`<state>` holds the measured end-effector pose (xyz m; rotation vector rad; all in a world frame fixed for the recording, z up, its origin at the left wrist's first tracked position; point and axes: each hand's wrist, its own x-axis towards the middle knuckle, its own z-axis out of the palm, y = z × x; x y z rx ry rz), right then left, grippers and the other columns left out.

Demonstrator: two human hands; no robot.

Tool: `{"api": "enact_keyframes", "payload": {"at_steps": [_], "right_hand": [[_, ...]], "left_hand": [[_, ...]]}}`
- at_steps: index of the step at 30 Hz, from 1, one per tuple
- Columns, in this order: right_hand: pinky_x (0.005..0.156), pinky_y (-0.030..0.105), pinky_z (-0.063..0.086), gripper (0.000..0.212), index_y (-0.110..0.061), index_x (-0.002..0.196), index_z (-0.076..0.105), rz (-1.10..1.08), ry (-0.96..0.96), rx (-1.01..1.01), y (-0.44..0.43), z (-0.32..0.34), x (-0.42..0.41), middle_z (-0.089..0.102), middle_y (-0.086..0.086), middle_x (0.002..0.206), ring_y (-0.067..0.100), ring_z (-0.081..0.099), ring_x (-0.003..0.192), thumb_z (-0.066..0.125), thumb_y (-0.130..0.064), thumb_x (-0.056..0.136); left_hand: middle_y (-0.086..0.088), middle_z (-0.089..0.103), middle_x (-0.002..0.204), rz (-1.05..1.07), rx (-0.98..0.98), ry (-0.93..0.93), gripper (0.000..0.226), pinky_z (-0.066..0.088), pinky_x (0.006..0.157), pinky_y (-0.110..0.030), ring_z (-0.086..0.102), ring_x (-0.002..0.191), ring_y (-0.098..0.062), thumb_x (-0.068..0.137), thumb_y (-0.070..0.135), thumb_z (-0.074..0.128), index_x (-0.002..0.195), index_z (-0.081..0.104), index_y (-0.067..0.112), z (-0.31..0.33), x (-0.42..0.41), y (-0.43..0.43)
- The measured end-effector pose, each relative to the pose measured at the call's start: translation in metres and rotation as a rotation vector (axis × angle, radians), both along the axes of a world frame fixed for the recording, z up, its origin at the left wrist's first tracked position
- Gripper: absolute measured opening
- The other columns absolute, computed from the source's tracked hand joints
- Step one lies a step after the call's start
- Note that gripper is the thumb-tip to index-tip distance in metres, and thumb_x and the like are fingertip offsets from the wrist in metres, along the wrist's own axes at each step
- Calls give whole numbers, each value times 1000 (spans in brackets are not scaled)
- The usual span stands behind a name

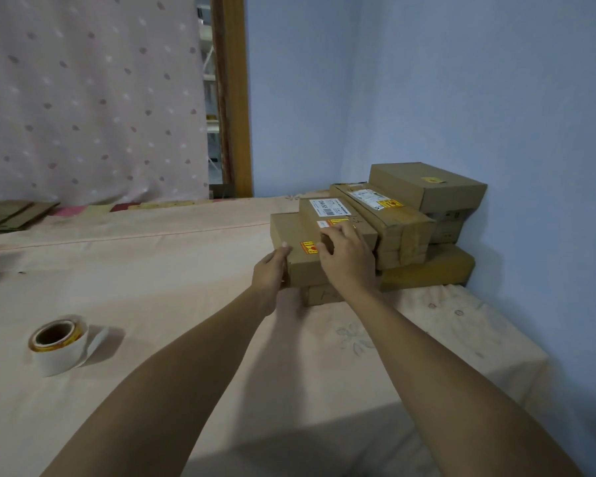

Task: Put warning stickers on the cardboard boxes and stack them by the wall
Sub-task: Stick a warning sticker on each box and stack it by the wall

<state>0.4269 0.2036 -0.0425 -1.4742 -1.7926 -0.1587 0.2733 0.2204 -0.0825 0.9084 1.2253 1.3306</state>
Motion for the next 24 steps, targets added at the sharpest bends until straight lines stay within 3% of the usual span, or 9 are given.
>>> {"api": "enact_keyframes", "payload": {"at_steps": [3, 7, 12, 16, 20, 24], "right_hand": [[79, 32, 50, 32, -22, 128, 66, 2, 32, -7, 4, -2, 4, 58, -2, 126, 20, 55, 115, 62, -33, 99], [80, 33, 50, 31, -22, 127, 67, 19, 58, -30, 4, -2, 8, 57, -4, 127, 18, 53, 119, 63, -32, 98], [82, 34, 50, 32, -23, 129, 64, -16, 41, -61, -2, 1, 3, 55, -3, 130, 19, 53, 120, 62, -33, 98], [82, 33, 48, 37, -22, 133, 61, -60, -7, -89, -11, 3, -4, 53, -2, 133, 21, 53, 121, 62, -33, 98], [78, 27, 34, 41, -23, 139, 55, -119, -64, -148, -19, 10, -10, 48, -2, 140, 20, 50, 125, 58, -33, 100], [84, 34, 48, 42, -19, 141, 52, -60, -37, -165, -26, 14, -21, 43, -1, 146, 23, 50, 129, 55, -31, 101]], "left_hand": [[-4, 71, 111, -76, -23, 26, 54, 58, 89, -41, 67, 103, -21, 99, 58, 48, 137, 56, 20, 0, 10, 1], [0, 70, 110, -134, -62, 65, 57, 54, 74, -35, 64, 101, -17, 102, 63, 29, 139, 52, 27, 5, 21, -2], [-1, 64, 115, -183, -83, 177, 63, 50, 86, -40, 60, 104, -18, 101, 67, 15, 141, 46, 30, 6, 19, -4], [-9, 54, 140, -148, -62, 347, 72, 49, 98, -47, 55, 118, -28, 95, 71, 15, 148, 39, 30, 6, 13, -4], [-10, 50, 143, -74, -27, 493, 64, 46, 105, -51, 52, 123, -33, 102, 60, 26, 148, 42, 19, 13, 3, -16], [-11, 55, 137, -32, 8, 684, 56, 48, 101, -44, 55, 116, -32, 104, 52, 33, 139, 51, 12, 20, -19, -25]]}}
